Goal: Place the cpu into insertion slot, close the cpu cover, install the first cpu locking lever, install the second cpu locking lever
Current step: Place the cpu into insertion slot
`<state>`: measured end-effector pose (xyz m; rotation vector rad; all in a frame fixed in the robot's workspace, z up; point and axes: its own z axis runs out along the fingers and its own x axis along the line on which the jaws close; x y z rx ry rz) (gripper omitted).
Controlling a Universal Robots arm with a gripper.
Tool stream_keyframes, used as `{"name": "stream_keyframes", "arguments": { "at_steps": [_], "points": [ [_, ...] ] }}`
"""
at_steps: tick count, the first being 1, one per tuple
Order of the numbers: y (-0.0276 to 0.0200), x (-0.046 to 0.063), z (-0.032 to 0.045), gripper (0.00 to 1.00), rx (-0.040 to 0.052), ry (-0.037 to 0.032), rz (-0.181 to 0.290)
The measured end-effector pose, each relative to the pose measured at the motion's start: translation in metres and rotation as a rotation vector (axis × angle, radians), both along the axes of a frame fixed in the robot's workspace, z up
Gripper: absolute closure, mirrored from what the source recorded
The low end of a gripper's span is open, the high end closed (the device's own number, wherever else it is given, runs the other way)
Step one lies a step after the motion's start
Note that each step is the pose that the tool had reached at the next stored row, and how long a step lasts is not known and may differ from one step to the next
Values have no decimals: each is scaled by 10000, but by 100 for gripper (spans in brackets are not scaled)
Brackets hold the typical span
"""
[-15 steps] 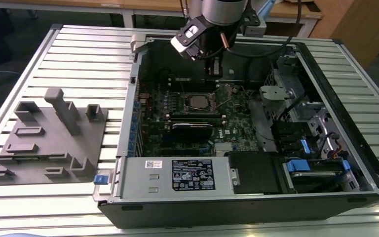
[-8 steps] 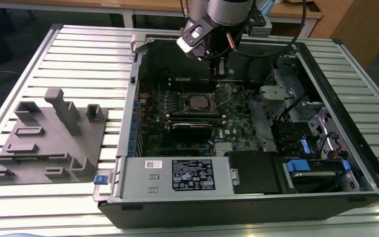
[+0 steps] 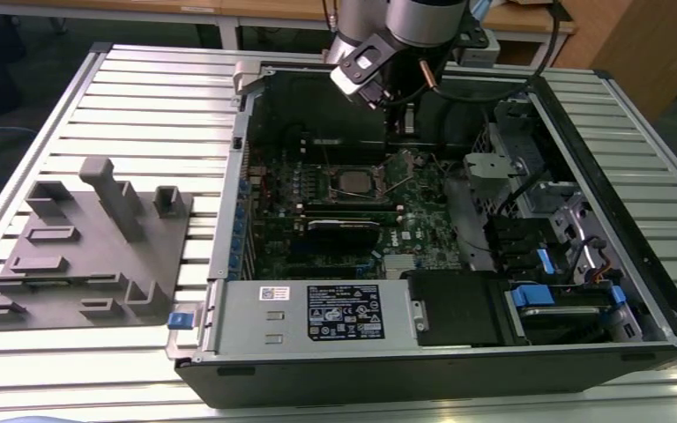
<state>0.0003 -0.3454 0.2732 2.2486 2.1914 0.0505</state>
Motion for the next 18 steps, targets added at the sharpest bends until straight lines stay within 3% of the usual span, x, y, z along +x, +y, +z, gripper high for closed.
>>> {"name": "stream_keyframes", "arguments": {
  "at_steps": [18],
  "points": [
    [3, 365, -3, 90, -1, 11, -1]
  ]
}}
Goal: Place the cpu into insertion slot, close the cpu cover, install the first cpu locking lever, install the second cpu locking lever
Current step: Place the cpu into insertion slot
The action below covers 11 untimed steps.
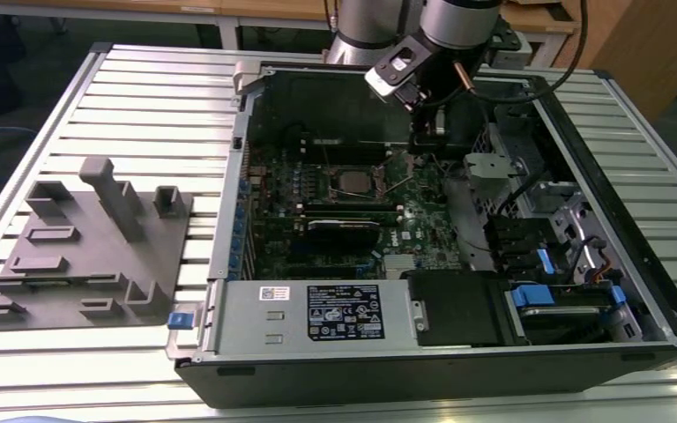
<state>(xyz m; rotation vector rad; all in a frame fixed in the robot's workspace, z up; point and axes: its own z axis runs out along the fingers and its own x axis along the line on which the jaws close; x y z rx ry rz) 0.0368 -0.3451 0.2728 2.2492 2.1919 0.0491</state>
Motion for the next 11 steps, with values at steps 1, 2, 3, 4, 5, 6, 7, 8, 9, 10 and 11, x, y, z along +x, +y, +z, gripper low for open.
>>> {"name": "stream_keyframes", "arguments": {
  "at_steps": [1, 2, 3, 4, 5, 6, 7, 8, 9, 10, 11],
  "points": [
    [0, 21, 0, 90, 0, 0, 0],
    [0, 43, -1, 90, 0, 1, 1],
    [1, 65, -1, 90, 0, 1, 0],
    [1, 87, -1, 90, 0, 1, 0],
    [1, 107, -2, 90, 0, 2, 0],
    [2, 125, -2, 90, 1, 2, 0],
    [2, 137, -4, 90, 1, 2, 1],
    [2, 145, -9, 90, 0, 2, 0],
    [2, 151, -20, 90, -1, 2, 1],
    [2, 155, -34, 90, -1, 2, 0],
    [2, 157, -51, 90, 0, 2, 0]
  ]
}}
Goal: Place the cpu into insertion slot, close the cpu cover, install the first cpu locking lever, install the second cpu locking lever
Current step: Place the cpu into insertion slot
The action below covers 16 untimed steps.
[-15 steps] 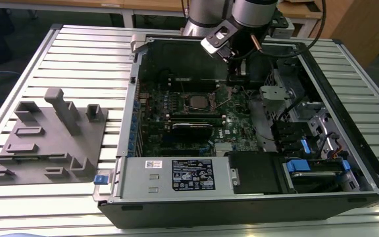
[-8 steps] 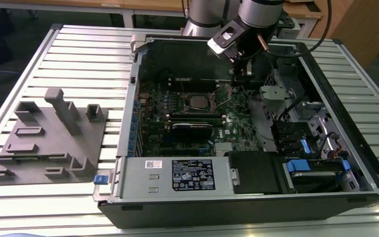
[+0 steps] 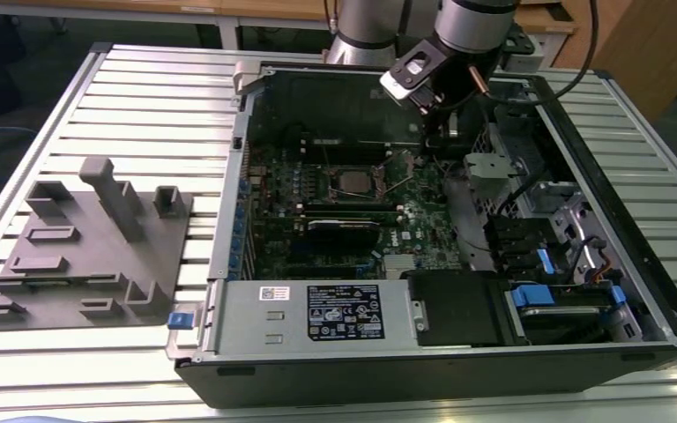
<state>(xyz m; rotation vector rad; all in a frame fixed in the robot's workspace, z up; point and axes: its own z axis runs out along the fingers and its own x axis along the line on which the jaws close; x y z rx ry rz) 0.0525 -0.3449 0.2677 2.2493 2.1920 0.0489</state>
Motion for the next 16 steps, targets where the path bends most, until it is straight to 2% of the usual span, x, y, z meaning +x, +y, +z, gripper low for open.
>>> {"name": "stream_keyframes", "arguments": {
  "at_steps": [16],
  "points": [
    [0, 32, -253, 90, 1, -1, 0]
  ]
}}
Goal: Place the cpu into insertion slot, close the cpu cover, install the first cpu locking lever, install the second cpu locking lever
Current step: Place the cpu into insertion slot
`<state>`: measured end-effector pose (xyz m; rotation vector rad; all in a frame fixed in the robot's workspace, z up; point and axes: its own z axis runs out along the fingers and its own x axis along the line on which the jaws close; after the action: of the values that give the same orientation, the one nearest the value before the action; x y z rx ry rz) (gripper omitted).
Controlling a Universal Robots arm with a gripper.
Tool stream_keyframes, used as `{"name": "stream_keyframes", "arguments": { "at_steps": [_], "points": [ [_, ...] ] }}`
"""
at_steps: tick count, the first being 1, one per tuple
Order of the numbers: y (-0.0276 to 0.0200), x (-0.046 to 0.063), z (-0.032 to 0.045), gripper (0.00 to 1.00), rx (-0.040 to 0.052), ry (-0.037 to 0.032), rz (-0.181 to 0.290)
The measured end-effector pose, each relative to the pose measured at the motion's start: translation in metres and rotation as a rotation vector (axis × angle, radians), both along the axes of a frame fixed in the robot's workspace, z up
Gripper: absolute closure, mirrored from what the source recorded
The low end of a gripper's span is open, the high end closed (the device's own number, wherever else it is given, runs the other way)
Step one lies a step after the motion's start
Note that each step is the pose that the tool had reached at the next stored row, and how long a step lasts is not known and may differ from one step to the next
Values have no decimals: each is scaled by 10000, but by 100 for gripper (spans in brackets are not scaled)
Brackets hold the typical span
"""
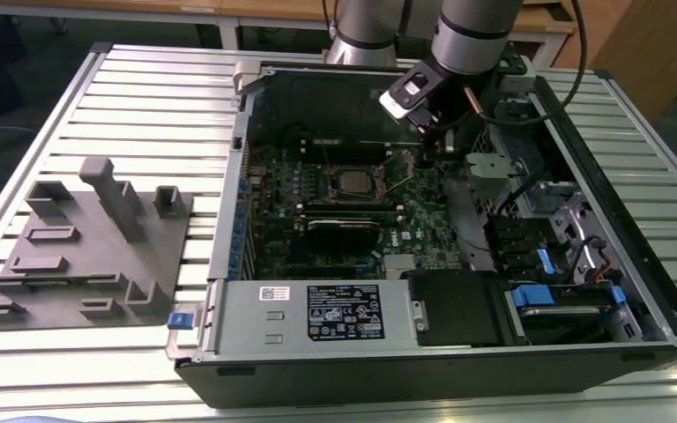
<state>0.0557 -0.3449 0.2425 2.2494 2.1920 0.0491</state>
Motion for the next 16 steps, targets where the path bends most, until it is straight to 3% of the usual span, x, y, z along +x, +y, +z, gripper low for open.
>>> {"name": "stream_keyframes", "arguments": {
  "at_steps": [4, 14, 16],
  "points": [
    [0, 0, -54, 90, 0, 0, 0],
    [0, 0, -59, 90, 0, 0, 0],
    [0, 1, -60, 90, 1, 37, 2]
  ]
}}
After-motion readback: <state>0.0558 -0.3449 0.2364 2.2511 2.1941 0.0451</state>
